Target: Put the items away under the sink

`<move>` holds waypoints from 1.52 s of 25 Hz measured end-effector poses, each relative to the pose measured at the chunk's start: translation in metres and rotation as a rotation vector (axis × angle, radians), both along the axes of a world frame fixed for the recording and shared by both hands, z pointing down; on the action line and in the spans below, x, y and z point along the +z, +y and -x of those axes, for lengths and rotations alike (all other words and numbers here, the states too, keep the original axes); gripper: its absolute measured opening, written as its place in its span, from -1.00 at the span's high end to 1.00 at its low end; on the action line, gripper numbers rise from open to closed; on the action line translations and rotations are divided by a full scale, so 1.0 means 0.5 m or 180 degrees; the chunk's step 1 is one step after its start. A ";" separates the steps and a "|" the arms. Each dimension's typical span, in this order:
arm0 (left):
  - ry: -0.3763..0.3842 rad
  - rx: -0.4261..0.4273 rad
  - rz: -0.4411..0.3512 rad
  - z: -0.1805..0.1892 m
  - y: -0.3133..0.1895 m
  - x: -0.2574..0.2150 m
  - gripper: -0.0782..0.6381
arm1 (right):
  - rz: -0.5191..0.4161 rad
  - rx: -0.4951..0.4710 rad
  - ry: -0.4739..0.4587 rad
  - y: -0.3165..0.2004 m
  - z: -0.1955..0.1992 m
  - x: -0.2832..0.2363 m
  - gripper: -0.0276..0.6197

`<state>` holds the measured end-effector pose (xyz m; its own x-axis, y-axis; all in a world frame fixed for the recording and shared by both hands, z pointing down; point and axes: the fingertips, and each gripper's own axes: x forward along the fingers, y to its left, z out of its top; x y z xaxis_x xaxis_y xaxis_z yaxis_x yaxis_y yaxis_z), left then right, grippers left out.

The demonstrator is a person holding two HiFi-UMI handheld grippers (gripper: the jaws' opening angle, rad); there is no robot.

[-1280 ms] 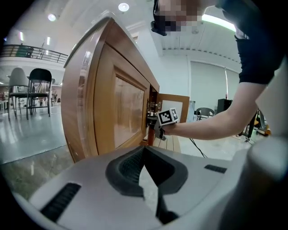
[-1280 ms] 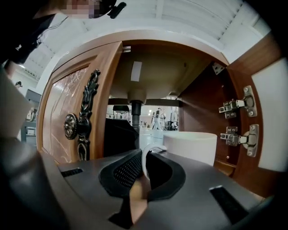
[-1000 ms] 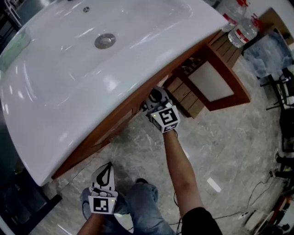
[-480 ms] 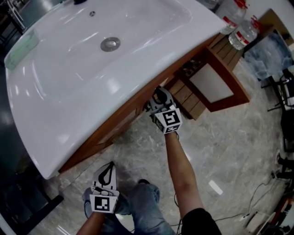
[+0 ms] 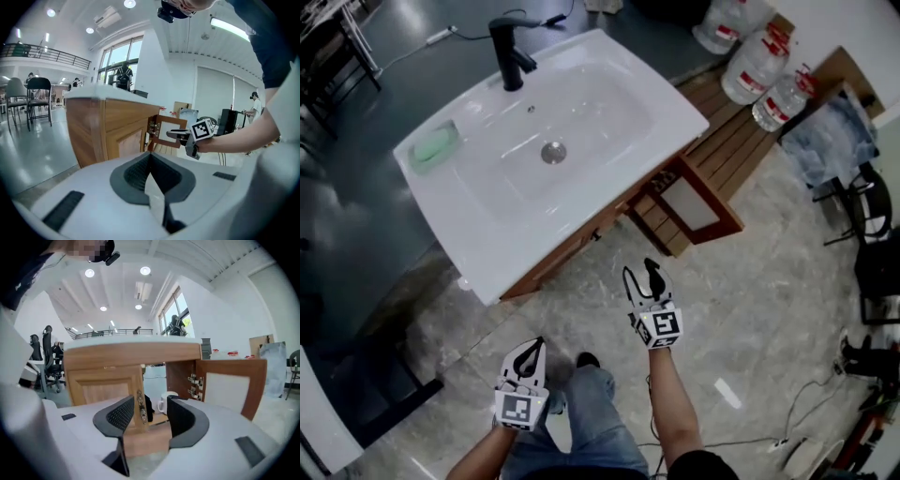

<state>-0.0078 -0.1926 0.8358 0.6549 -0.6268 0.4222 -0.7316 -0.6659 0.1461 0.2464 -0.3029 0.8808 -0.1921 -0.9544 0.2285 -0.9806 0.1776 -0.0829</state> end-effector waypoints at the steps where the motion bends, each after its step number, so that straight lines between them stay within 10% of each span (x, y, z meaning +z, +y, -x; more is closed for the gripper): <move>1: 0.0011 -0.0006 0.0021 0.006 0.012 -0.043 0.77 | 0.0013 -0.0011 0.0003 0.027 0.011 -0.053 0.19; 19: 0.0285 -0.0278 -0.0690 0.121 0.101 -0.786 0.77 | -0.0506 -0.0709 -0.0171 0.289 0.315 -0.883 0.78; 38: 0.0471 -0.0794 -0.1008 0.222 0.173 -0.950 0.77 | -0.0917 -0.0558 -0.0144 0.417 0.391 -1.075 0.88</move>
<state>-0.1189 -0.1063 0.3606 0.5058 -0.8572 0.0964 -0.8624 -0.5001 0.0784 0.0511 -0.0945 0.3434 -0.3628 -0.9300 -0.0583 -0.9296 0.3656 -0.0474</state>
